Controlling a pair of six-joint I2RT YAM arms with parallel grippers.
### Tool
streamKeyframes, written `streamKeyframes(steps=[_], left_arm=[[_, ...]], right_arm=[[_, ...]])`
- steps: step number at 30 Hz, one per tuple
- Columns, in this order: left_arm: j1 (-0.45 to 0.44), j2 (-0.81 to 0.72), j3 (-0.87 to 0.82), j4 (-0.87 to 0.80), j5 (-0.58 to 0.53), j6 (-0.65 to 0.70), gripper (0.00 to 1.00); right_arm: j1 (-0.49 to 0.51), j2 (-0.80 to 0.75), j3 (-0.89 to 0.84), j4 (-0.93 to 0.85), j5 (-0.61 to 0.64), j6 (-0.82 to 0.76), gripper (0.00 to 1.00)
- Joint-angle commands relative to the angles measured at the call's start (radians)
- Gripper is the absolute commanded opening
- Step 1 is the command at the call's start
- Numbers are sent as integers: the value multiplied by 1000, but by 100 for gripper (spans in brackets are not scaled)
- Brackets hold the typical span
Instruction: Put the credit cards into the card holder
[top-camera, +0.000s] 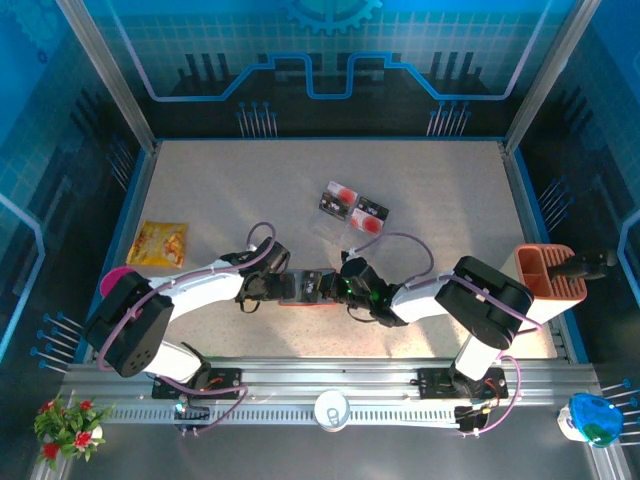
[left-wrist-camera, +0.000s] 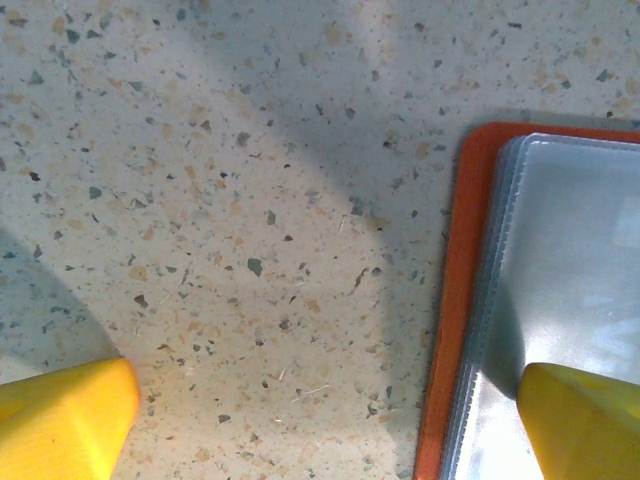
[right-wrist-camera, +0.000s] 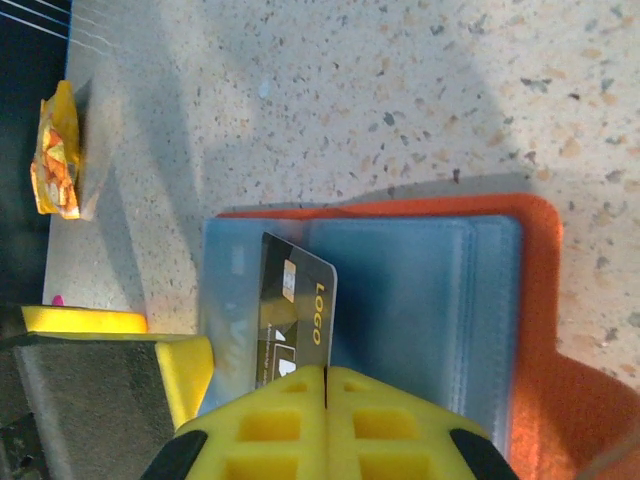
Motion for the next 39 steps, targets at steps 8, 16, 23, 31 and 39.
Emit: streamKeyframes(steps=[8, 16, 23, 31, 39], left_arm=[[-7, 33, -19, -28, 9, -18, 99], [-7, 37, -16, -28, 10, -18, 99], [-8, 34, -17, -29, 8, -19, 99], [-7, 3, -12, -41, 9, -13, 99], [8, -121, 43, -107, 10, -42, 99]], right_arm=[[22, -26, 13, -113, 21, 17, 0], [17, 25, 79, -155, -32, 5, 0], [8, 84, 150, -199, -97, -13, 0], [-13, 141, 253, -266, -224, -90, 8], [-69, 15, 295, -445, -282, -255, 31]])
